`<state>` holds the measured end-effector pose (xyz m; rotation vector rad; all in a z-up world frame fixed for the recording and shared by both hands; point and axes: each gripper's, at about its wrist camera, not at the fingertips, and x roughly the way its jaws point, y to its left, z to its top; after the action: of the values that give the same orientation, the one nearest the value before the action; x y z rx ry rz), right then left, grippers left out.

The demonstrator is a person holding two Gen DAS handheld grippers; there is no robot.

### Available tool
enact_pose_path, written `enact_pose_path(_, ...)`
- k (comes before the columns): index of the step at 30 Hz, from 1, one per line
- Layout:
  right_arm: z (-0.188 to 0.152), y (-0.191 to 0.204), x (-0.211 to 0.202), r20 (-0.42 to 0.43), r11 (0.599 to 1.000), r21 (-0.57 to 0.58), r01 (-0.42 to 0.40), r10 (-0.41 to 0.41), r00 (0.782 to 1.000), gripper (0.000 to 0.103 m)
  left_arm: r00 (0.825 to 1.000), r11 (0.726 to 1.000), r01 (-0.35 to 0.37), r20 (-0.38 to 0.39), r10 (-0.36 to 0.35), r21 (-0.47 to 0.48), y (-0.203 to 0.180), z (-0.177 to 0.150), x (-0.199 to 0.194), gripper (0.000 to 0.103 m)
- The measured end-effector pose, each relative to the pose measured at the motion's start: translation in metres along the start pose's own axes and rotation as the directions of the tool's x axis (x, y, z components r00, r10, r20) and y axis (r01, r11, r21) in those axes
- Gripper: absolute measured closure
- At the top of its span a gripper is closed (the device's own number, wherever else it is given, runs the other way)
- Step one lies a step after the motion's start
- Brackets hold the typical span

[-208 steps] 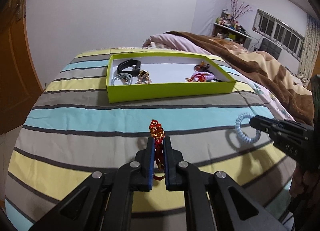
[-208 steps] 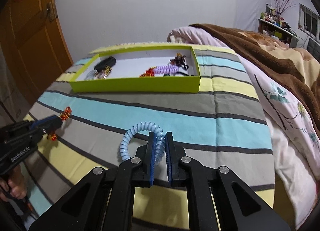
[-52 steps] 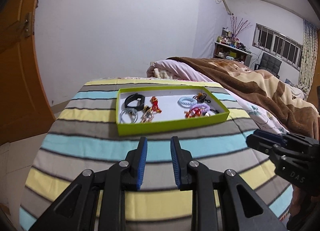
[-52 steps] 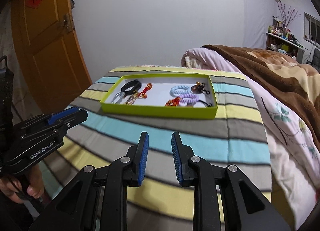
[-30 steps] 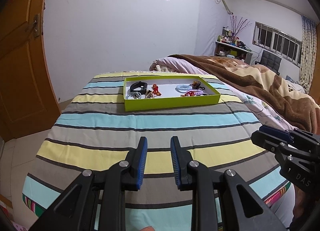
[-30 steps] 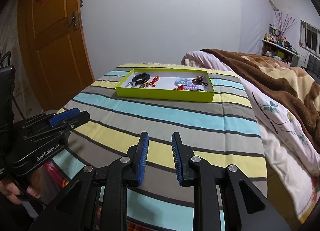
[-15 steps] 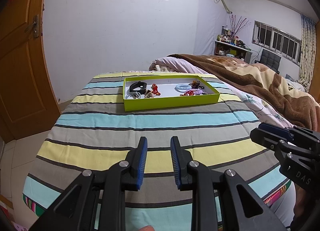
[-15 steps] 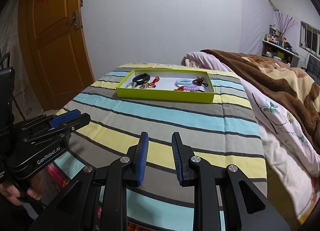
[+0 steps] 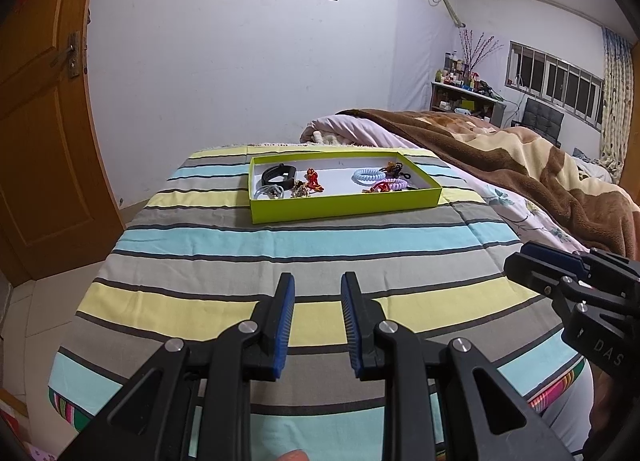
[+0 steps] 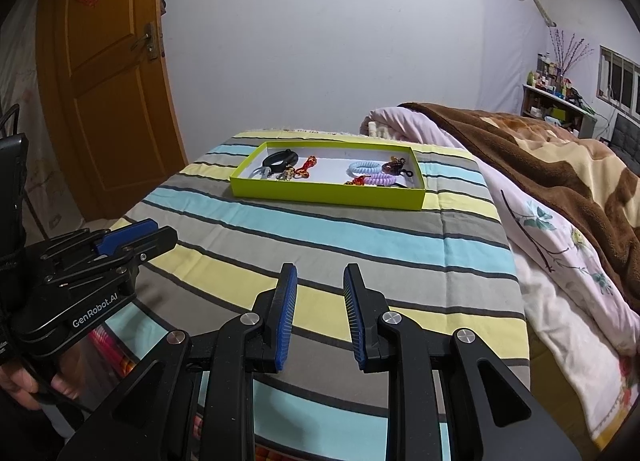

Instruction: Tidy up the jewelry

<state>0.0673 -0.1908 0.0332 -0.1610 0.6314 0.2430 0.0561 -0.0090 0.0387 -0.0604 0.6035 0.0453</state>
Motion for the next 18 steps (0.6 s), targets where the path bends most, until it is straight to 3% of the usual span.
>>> enact_pose_path(18, -0.0063, 0.0019, -0.0025, 0.029, 1.0, -0.013, 0.008, -0.008, 1.0, 0.078, 0.999, 1.0, -0.024, 0.045, 0.024, 0.008, 0.0001, -0.0052, -0.0071, 0.078)
